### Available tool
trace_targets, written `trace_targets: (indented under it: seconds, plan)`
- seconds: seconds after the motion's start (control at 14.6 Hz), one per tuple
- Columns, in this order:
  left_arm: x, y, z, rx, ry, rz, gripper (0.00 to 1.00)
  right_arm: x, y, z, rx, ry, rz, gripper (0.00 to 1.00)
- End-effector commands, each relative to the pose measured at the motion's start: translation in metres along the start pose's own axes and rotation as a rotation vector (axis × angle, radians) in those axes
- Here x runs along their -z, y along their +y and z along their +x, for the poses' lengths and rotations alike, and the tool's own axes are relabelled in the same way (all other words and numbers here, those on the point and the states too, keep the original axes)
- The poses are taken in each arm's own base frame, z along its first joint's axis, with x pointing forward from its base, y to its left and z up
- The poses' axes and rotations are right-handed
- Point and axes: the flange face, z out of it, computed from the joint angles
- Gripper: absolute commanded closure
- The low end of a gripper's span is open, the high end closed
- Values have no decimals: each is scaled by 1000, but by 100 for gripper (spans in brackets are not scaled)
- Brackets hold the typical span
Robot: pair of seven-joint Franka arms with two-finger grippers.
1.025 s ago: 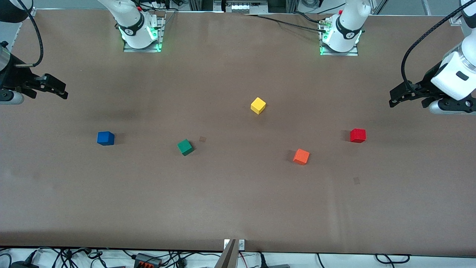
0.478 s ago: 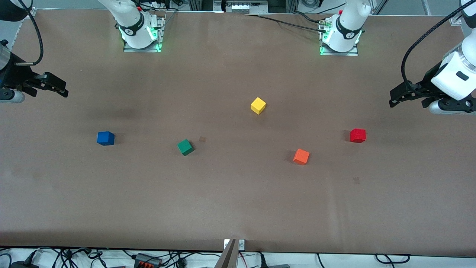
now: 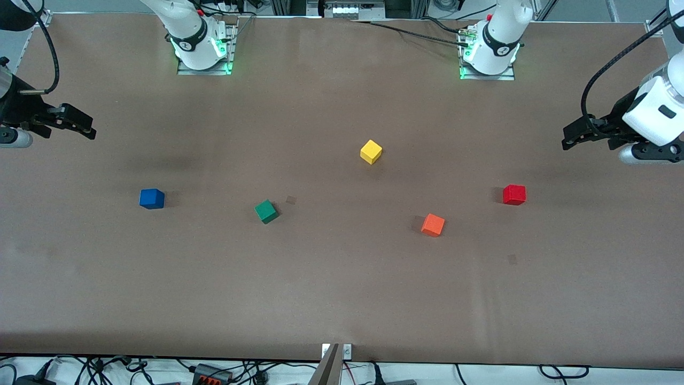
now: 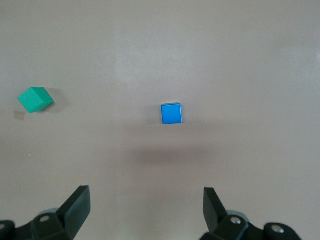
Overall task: Pass red block to right arm, stack on blue
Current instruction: 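Move the left gripper down over the red cube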
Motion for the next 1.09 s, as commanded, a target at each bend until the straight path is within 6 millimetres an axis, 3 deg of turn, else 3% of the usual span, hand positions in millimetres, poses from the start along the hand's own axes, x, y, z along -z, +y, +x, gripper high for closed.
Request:
trace_targets:
  seconds: [0.0,0.07,0.41,0.82,1.02]
  plan:
    - [-20,-13,15,17,-56,23,0,6,0,-6,15,1,-13,0]
    - [-35,-21,22,29,-83,23,0,7,0,-7,17,-2,-13,0]
    - [-105,-21,49,7,-193,93,0,5,1,-7,11,-10,-12,0]
    - [-163,-24,66,-118,-233,77,0,1,5,-9,-2,-19,-10,0]
    - [-209,-25,60,-134,-192,74,0,-2,23,-9,-34,-36,7,0]
